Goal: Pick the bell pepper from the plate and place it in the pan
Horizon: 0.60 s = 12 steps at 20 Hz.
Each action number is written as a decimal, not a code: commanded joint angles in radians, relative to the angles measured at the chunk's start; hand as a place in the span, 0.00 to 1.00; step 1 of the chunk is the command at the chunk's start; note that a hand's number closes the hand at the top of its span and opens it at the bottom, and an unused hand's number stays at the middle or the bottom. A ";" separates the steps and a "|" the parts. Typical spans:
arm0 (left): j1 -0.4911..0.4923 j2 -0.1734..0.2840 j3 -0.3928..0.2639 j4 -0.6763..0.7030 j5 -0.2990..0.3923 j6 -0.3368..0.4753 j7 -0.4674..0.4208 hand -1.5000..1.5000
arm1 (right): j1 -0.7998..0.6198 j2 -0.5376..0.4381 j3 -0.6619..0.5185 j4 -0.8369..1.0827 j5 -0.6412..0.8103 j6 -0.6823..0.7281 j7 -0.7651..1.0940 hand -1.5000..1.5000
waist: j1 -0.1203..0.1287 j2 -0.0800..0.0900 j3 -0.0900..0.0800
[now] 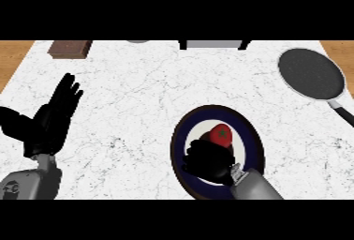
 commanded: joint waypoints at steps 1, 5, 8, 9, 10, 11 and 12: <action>0.051 0.008 0.020 -0.053 0.018 -0.025 0.011 0.50 | -0.005 0.016 -0.035 0.090 -0.004 -0.073 -0.055 1.00 | 0.004 0.005 0.005; 0.065 -0.008 0.002 -0.083 -0.006 -0.013 0.013 0.50 | -0.050 0.062 -0.061 0.066 -0.015 0.006 -0.058 1.00 | 0.005 0.005 0.005; -0.002 -0.001 0.023 0.004 -0.012 -0.002 -0.018 0.50 | 0.018 0.002 -0.213 0.059 -0.080 0.045 0.023 1.00 | -0.012 0.006 0.005; 0.039 0.011 0.035 0.014 -0.002 -0.026 -0.049 0.50 | 0.012 -0.004 -0.294 0.086 -0.097 0.068 0.080 1.00 | -0.013 0.008 0.005; 0.016 -0.003 0.028 0.014 -0.010 -0.002 -0.026 0.50 | 0.045 -0.022 -0.348 0.100 -0.107 0.086 0.128 1.00 | -0.033 0.009 0.005; 0.032 -0.005 0.032 0.003 -0.009 0.002 -0.031 0.50 | 0.031 -0.010 -0.416 0.122 -0.118 0.121 0.199 1.00 | -0.029 0.009 0.005; 0.041 -0.014 0.017 -0.006 -0.018 0.006 -0.026 0.50 | 0.044 -0.034 -0.485 0.117 -0.144 0.145 0.231 1.00 | -0.045 0.007 0.005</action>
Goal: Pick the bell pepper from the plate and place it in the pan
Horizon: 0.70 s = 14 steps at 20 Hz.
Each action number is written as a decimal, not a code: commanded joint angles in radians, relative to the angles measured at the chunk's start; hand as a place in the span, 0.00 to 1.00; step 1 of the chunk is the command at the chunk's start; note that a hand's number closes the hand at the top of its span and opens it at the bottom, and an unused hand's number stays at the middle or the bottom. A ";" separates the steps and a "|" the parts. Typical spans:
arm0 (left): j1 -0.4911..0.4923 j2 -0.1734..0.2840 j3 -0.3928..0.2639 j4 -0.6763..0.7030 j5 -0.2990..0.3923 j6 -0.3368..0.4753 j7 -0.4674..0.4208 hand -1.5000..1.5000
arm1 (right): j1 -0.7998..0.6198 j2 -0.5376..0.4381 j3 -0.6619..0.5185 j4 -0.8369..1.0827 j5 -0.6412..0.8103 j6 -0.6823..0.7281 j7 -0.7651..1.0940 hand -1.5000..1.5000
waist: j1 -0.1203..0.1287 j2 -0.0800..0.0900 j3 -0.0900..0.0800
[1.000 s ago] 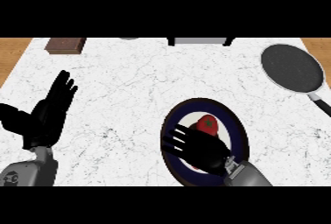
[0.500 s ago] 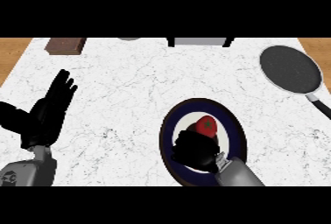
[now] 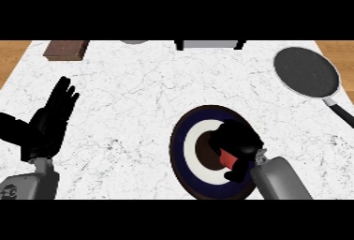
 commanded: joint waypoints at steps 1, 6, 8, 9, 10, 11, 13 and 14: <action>-0.001 0.009 0.006 -0.002 -0.004 0.003 0.006 0.50 | 0.003 -0.013 -0.234 0.057 -0.060 0.102 0.190 1.00 | -0.013 0.012 0.006; -0.015 -0.026 -0.026 0.016 -0.026 0.019 0.003 0.50 | -0.066 -0.059 -0.349 -0.085 -0.079 -0.010 0.236 1.00 | 0.005 0.008 0.006; 0.010 -0.011 -0.005 -0.013 0.006 -0.005 0.007 0.50 | -0.100 -0.057 -0.354 -0.166 -0.062 -0.045 0.271 1.00 | 0.014 0.005 0.006; -0.029 -0.005 0.001 0.015 0.000 0.001 0.010 0.50 | -0.097 -0.071 -0.355 -0.220 -0.071 -0.050 0.253 1.00 | 0.004 0.005 0.006; -0.008 -0.006 0.000 -0.010 -0.003 0.009 0.024 0.50 | -0.068 -0.078 -0.375 -0.292 -0.091 -0.046 0.256 1.00 | 0.001 0.002 0.006; 0.000 -0.004 -0.007 -0.015 0.002 -0.007 0.022 0.50 | -0.106 -0.078 -0.397 -0.299 -0.097 -0.058 0.269 1.00 | 0.008 0.004 0.006; 0.001 -0.022 -0.011 -0.005 -0.007 0.005 0.002 0.50 | -0.109 -0.085 -0.418 -0.360 -0.113 -0.059 0.275 1.00 | 0.010 0.005 0.006; 0.005 -0.020 -0.005 0.028 0.008 -0.023 -0.035 0.50 | -0.113 -0.091 -0.416 -0.436 -0.122 0.004 0.298 1.00 | 0.006 0.005 0.005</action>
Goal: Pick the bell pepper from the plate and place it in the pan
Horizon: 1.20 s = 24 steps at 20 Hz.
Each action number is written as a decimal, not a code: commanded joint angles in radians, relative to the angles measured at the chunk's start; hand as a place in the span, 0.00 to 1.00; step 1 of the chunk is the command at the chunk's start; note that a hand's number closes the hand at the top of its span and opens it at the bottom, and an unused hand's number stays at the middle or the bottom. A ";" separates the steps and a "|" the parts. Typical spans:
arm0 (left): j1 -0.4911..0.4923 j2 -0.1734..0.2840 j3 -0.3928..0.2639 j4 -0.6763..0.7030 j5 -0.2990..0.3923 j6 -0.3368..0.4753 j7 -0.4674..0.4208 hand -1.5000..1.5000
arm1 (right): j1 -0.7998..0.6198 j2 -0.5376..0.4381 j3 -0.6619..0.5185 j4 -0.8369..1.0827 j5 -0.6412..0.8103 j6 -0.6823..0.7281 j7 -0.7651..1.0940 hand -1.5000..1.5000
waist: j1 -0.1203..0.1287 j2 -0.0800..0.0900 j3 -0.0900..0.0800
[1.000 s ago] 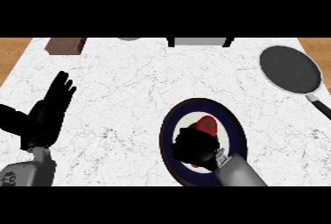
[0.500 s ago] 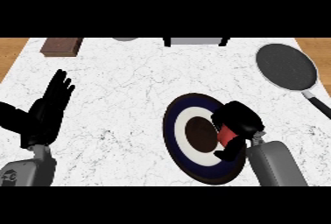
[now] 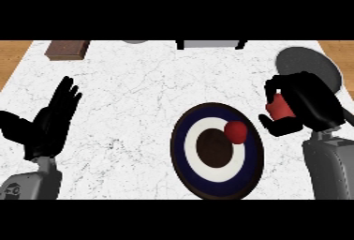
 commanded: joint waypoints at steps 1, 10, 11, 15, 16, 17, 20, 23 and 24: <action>-0.018 0.023 0.011 -0.015 0.015 -0.020 0.044 0.50 | -0.039 -0.035 -0.057 -0.135 -0.044 0.055 0.030 1.00 | 0.009 0.002 0.001; -0.070 -0.025 -0.010 0.071 -0.031 0.007 -0.028 0.50 | -0.204 -0.098 -0.232 0.061 -0.145 0.043 0.084 1.00 | 0.018 0.008 0.001; -0.008 0.035 0.014 -0.059 0.018 -0.046 0.068 0.50 | -0.190 -0.107 -0.243 0.071 -0.141 0.018 0.084 1.00 | 0.025 0.006 0.001; -0.061 -0.024 -0.014 0.013 -0.028 0.016 0.039 0.50 | -0.274 -0.203 -0.353 0.267 -0.196 -0.039 0.035 1.00 | 0.023 0.009 0.001; -0.057 -0.002 0.004 0.000 -0.005 -0.008 0.045 0.50 | -0.302 -0.241 -0.388 0.305 -0.231 -0.038 0.002 1.00 | 0.025 0.009 0.001; -0.043 -0.010 -0.011 0.004 -0.037 0.006 0.025 0.50 | -0.282 -0.231 -0.374 0.362 -0.211 -0.117 -0.018 1.00 | 0.025 0.009 0.001; -0.046 -0.022 -0.027 -0.030 -0.024 0.005 0.069 0.50 | -0.361 -0.314 -0.431 0.589 -0.223 -0.200 -0.094 1.00 | 0.041 0.014 0.002; -0.001 -0.012 -0.005 -0.004 -0.007 -0.035 -0.020 0.50 | -0.395 -0.379 -0.464 0.766 -0.235 -0.274 -0.172 1.00 | 0.045 0.016 0.002; -0.058 -0.018 -0.015 -0.006 -0.020 -0.005 0.039 0.50 | -0.423 -0.436 -0.507 0.825 -0.272 -0.257 -0.222 1.00 | 0.049 0.020 0.003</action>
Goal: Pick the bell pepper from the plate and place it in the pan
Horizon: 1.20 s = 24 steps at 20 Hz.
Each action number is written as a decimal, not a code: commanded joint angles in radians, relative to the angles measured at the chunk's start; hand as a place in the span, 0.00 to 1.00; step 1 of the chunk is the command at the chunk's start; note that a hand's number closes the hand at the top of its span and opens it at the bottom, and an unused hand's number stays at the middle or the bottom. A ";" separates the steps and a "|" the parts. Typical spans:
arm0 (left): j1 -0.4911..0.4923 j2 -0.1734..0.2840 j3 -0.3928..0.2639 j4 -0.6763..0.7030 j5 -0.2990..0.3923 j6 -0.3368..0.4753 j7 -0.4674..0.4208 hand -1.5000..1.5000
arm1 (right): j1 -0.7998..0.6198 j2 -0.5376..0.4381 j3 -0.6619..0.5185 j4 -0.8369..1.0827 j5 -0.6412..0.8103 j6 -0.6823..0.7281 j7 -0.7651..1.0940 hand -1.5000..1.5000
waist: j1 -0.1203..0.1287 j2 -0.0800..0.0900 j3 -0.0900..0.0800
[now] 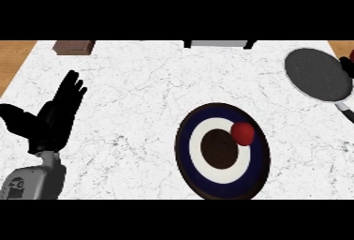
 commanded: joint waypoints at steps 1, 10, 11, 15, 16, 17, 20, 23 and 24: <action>-0.063 0.028 0.033 0.060 0.020 -0.020 0.009 0.50 | -0.067 -0.074 -0.052 0.269 -0.024 -0.120 -0.115 1.00 | 0.006 0.007 0.001; -0.034 -0.024 -0.029 0.013 -0.010 -0.006 -0.007 0.50 | -0.132 -0.136 -0.063 0.611 -0.009 -0.249 -0.315 1.00 | 0.046 0.022 0.004; -0.048 -0.018 -0.008 0.025 0.012 -0.013 -0.008 0.50 | -0.114 -0.133 -0.066 0.632 -0.013 -0.266 -0.352 1.00 | 0.043 0.023 0.004; -0.043 -0.007 -0.017 0.006 0.010 -0.026 0.007 0.50 | -0.113 -0.114 -0.055 0.698 0.019 -0.360 -0.344 1.00 | 0.060 0.027 0.005; -0.068 -0.017 -0.022 0.046 -0.011 -0.013 -0.024 0.50 | -0.126 -0.160 -0.049 0.714 0.035 -0.331 -0.319 1.00 | 0.053 0.032 0.005; -0.083 0.009 -0.015 0.028 -0.001 -0.027 0.023 0.50 | -0.116 -0.154 -0.028 0.726 0.065 -0.355 -0.289 1.00 | 0.063 0.033 0.006; -0.078 -0.009 -0.015 0.031 0.000 -0.017 0.001 0.50 | -0.146 -0.157 -0.085 0.800 0.019 -0.284 -0.157 0.00 | 0.068 0.036 0.006; -0.063 -0.010 -0.027 0.025 0.002 -0.030 0.002 0.50 | -0.141 -0.148 -0.092 0.838 0.009 -0.250 -0.170 0.00 | 0.074 0.037 0.007; -0.031 -0.020 -0.029 0.038 0.009 -0.045 -0.034 0.50 | -0.124 -0.149 -0.086 0.847 0.015 -0.249 -0.184 0.00 | 0.071 0.037 0.006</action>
